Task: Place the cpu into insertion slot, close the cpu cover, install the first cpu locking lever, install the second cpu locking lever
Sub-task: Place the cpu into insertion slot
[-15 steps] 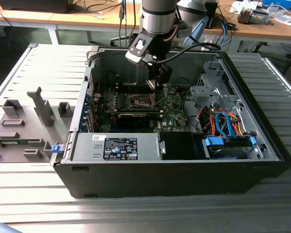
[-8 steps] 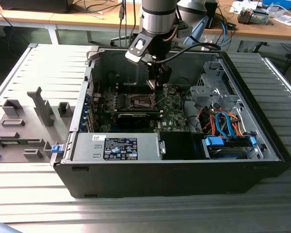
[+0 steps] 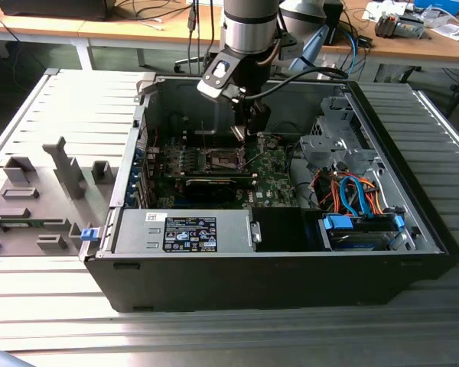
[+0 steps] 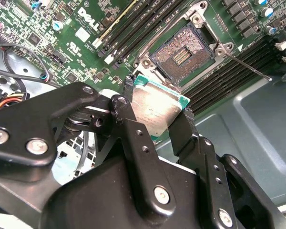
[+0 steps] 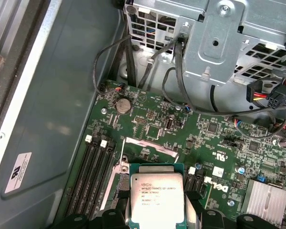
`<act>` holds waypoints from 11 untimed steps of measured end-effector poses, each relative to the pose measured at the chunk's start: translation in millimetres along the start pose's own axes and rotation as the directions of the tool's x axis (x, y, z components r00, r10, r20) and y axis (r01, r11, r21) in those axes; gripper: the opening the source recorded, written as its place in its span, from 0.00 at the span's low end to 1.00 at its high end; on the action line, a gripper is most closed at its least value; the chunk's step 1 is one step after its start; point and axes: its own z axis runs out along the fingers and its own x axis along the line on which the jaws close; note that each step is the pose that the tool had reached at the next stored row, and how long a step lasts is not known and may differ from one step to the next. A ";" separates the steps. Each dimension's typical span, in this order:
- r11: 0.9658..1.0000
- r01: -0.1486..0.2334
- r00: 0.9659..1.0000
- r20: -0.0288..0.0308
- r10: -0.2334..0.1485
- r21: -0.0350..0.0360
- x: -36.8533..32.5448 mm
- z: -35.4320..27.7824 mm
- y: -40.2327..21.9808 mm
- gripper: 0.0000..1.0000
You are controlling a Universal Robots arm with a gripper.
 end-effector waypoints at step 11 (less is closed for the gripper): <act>1.000 -0.013 1.000 0.002 0.013 0.000 0.0 0.0 0.0 0.54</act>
